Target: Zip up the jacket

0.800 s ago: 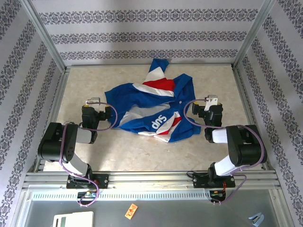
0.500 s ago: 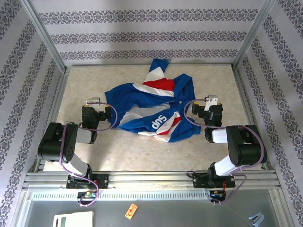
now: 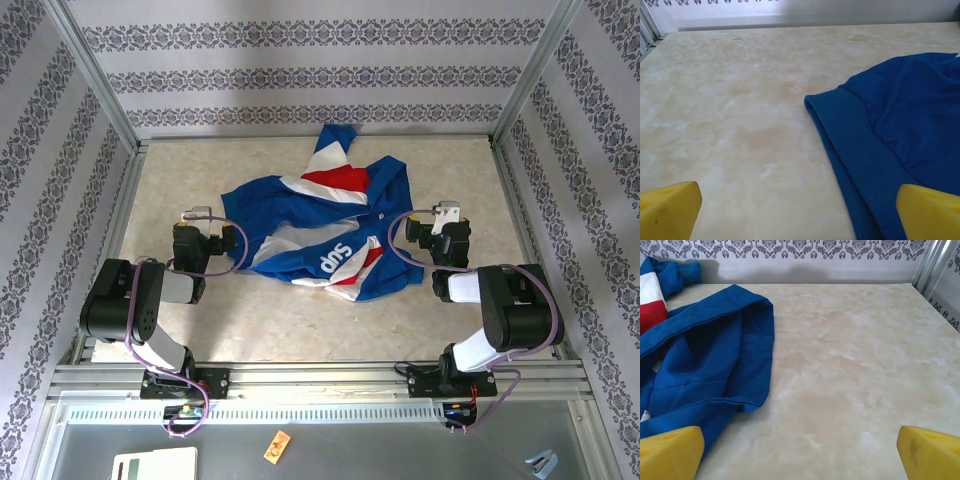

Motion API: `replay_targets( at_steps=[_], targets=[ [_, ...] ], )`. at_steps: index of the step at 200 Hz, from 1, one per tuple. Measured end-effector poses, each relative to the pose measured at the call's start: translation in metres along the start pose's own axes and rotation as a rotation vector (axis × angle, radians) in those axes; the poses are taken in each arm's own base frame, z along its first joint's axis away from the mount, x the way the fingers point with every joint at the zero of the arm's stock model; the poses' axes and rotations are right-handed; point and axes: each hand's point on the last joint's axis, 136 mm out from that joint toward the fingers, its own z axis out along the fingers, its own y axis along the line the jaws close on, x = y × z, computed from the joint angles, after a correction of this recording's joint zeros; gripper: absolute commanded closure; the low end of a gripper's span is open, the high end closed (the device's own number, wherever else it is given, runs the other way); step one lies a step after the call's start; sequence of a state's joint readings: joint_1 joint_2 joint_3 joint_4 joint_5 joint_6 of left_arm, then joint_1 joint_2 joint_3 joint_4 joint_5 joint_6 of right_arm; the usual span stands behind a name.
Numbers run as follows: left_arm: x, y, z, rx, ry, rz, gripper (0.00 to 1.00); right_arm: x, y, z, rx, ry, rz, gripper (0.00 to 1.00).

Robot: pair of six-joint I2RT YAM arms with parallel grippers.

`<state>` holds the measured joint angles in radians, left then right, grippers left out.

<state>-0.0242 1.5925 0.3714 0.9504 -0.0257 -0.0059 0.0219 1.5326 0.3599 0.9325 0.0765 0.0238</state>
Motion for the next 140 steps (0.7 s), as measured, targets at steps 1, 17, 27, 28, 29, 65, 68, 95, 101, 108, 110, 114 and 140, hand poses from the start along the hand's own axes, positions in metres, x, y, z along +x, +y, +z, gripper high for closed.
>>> replay_targets(
  at_steps=[1, 17, 27, 28, 29, 65, 68, 95, 101, 108, 110, 114, 140],
  targets=[
    [0.0, 0.0, 0.0, 0.0, 0.0, 0.0, 0.0, 0.0, 0.0, 0.0, 0.0, 0.0, 0.0, 0.02],
    [0.0, 0.0, 0.0, 0.0, 0.0, 0.0, 0.0, 0.0, 0.0, 0.0, 0.0, 0.0, 0.0, 0.02],
    [0.0, 0.0, 0.0, 0.0, 0.0, 0.0, 0.0, 0.0, 0.0, 0.0, 0.0, 0.0, 0.0, 0.02],
    [0.0, 0.0, 0.0, 0.0, 0.0, 0.0, 0.0, 0.0, 0.0, 0.0, 0.0, 0.0, 0.0, 0.02],
    [0.0, 0.0, 0.0, 0.0, 0.0, 0.0, 0.0, 0.0, 0.0, 0.0, 0.0, 0.0, 0.0, 0.02],
    [0.0, 0.0, 0.0, 0.0, 0.0, 0.0, 0.0, 0.0, 0.0, 0.0, 0.0, 0.0, 0.0, 0.02],
    [0.0, 0.0, 0.0, 0.0, 0.0, 0.0, 0.0, 0.0, 0.0, 0.0, 0.0, 0.0, 0.0, 0.02],
    [0.0001, 0.0, 0.0, 0.0, 0.0, 0.0, 0.0, 0.0, 0.0, 0.0, 0.0, 0.0, 0.0, 0.02],
    [0.0001, 0.0, 0.0, 0.0, 0.0, 0.0, 0.0, -0.0001, 0.0, 0.0, 0.0, 0.0, 0.0, 0.02],
    [0.0001, 0.0, 0.0, 0.0, 0.0, 0.0, 0.0, 0.0, 0.0, 0.0, 0.0, 0.0, 0.0, 0.02],
    [0.0001, 0.0, 0.0, 0.0, 0.0, 0.0, 0.0, 0.0, 0.0, 0.0, 0.0, 0.0, 0.0, 0.02],
    [0.0001, -0.0001, 0.0, 0.0, 0.0, 0.0, 0.0, 0.0, 0.0, 0.0, 0.0, 0.0, 0.0, 0.02],
    [0.0002, -0.0012, 0.0, 0.007, 0.001, 0.001, 0.01, 0.0, 0.0001, 0.0, 0.0, 0.0, 0.0, 0.02]
  ],
)
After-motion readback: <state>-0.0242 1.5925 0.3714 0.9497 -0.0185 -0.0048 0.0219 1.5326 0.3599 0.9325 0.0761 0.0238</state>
